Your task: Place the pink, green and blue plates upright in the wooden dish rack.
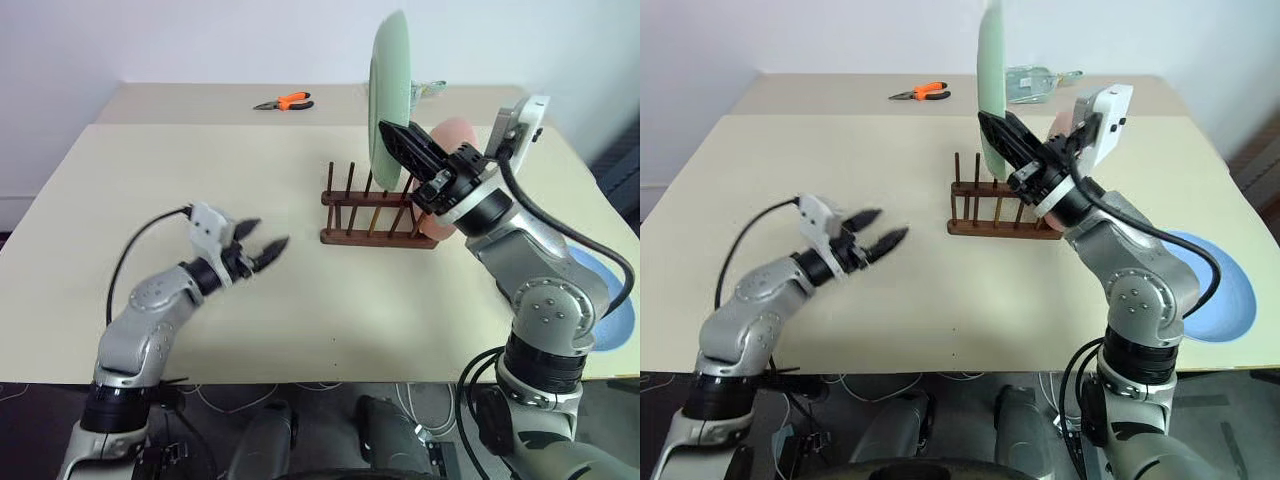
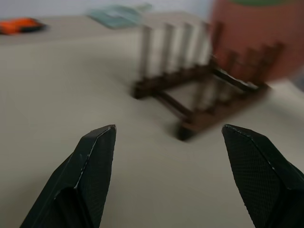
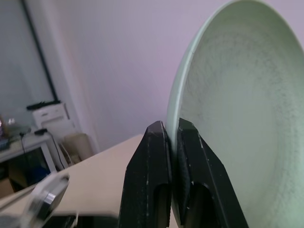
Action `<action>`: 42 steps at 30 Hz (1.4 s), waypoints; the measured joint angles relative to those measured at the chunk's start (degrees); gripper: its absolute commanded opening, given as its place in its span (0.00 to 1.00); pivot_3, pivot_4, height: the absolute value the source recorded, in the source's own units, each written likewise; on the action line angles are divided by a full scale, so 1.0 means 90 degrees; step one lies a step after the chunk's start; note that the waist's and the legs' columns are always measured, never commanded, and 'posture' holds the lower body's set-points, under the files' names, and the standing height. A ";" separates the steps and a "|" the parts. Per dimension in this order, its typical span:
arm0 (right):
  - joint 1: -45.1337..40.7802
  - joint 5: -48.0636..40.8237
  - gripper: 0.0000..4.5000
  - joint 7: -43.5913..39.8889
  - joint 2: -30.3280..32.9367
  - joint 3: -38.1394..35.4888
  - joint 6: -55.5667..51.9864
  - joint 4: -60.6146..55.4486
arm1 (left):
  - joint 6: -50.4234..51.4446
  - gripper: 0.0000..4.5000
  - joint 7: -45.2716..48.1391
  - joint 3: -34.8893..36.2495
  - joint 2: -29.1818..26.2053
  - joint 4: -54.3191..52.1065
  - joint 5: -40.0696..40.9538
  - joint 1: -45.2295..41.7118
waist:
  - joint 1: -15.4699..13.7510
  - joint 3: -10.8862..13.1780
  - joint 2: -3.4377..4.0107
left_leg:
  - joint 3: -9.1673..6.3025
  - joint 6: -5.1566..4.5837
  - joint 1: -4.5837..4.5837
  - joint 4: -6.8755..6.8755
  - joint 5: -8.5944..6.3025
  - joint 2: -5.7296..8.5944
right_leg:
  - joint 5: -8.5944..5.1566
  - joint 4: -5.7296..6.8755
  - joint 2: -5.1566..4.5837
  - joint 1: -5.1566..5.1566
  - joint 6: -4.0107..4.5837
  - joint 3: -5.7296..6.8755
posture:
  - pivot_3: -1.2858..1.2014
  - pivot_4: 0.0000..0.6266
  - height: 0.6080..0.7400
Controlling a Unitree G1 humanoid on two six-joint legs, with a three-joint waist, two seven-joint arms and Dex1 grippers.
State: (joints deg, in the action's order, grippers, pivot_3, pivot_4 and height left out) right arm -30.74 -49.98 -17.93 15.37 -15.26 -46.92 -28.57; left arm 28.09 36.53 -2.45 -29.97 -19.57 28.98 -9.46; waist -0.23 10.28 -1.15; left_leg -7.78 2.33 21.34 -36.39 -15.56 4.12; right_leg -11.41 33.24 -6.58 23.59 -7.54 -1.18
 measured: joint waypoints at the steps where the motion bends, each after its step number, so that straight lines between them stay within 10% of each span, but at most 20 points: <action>1: 0.0045 -0.0122 0.00 0.0139 0.0000 -0.0059 -0.0104 0.0097 | 0.0085 0.81 0.0243 -0.0236 -0.0062 -0.0150 0.0027 0.0133 | 0.0008 0.0002 0.0009 | 0.0005 -0.0001 -0.0001 0.0012 0.0001 0.0000 | -0.0001 -0.0002 -0.0001 0.0007 0.0001 -0.0004 | 0.52 0.24 1.00; 11: -0.0153 -0.0559 0.00 0.0586 0.0049 -0.0101 -0.0296 0.1115 | 0.0441 0.81 0.0594 -0.0716 0.0056 -0.0654 0.0165 0.0211 | 0.0108 0.0000 0.0018 | 0.0008 -0.0002 0.0000 0.0016 0.0004 -0.0003 | 0.0000 0.0006 0.0004 0.0016 -0.0001 -0.0005 | 0.52 0.24 1.00; 17: -0.0459 -0.0315 0.54 0.0519 0.0336 -0.0002 -0.0189 0.1589 | 0.0468 0.82 0.0515 -0.0812 0.0125 -0.0717 0.0163 0.0140 | 0.0100 0.0000 0.0018 | 0.0009 -0.0002 0.0003 0.0017 0.0004 -0.0002 | 0.0000 0.0002 0.0004 0.0016 -0.0003 -0.0005 | 0.52 0.24 1.00; 25: -0.0294 0.1004 0.54 -0.0585 0.2205 0.0229 0.0807 0.0813 | 0.0554 0.82 0.0533 -0.0886 0.0115 -0.0718 0.0116 0.0004 | 0.0073 0.0003 0.0020 | 0.0009 -0.0002 0.0006 0.0015 0.0003 -0.0001 | -0.0003 -0.0008 0.0001 0.0007 -0.0008 -0.0002 | 0.52 0.24 1.00; 30: 0.0999 0.0534 0.97 -0.1209 0.3351 -0.1619 0.0550 0.0644 | 0.0547 0.82 0.0699 -0.0988 0.0102 -0.0611 0.0026 -0.0127 | -0.0061 0.0002 0.0014 | 0.0012 -0.0005 0.0003 0.0012 0.0002 0.0000 | -0.0008 -0.0018 -0.0006 -0.0007 -0.0008 -0.0001 | 0.52 0.24 1.00; 36: 0.4050 0.1682 0.99 -0.1470 0.3645 -0.1826 0.0589 0.0209 | 0.0408 0.82 0.1121 -0.1228 0.0116 -0.0196 -0.0158 -0.0499 | -0.0041 -0.0005 0.0024 | 0.0031 -0.0004 -0.0001 0.0006 0.0002 -0.0003 | -0.0023 -0.0015 -0.0009 -0.0006 -0.0029 -0.0004 | 0.52 0.24 1.00; 42: 0.4924 0.3070 0.87 -0.0863 0.3428 -0.0706 0.0705 0.0329 | 0.0276 0.82 0.1351 -0.1392 0.0333 -0.0026 -0.0267 -0.0737 | -0.0022 -0.0009 0.0037 | 0.0037 -0.0004 -0.0001 0.0005 0.0002 -0.0004 | -0.0023 -0.0015 -0.0013 -0.0005 -0.0028 -0.0008 | 0.52 0.24 1.00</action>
State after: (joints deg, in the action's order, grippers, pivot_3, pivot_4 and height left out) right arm 13.58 -22.35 -25.70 46.21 -21.62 -40.58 -25.61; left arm 30.57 48.69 -14.98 -26.97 -19.80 26.57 -16.09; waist -0.43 10.19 -0.82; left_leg -7.45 2.30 21.33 -36.34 -15.55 4.08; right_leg -11.62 33.11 -6.69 23.55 -7.79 -1.25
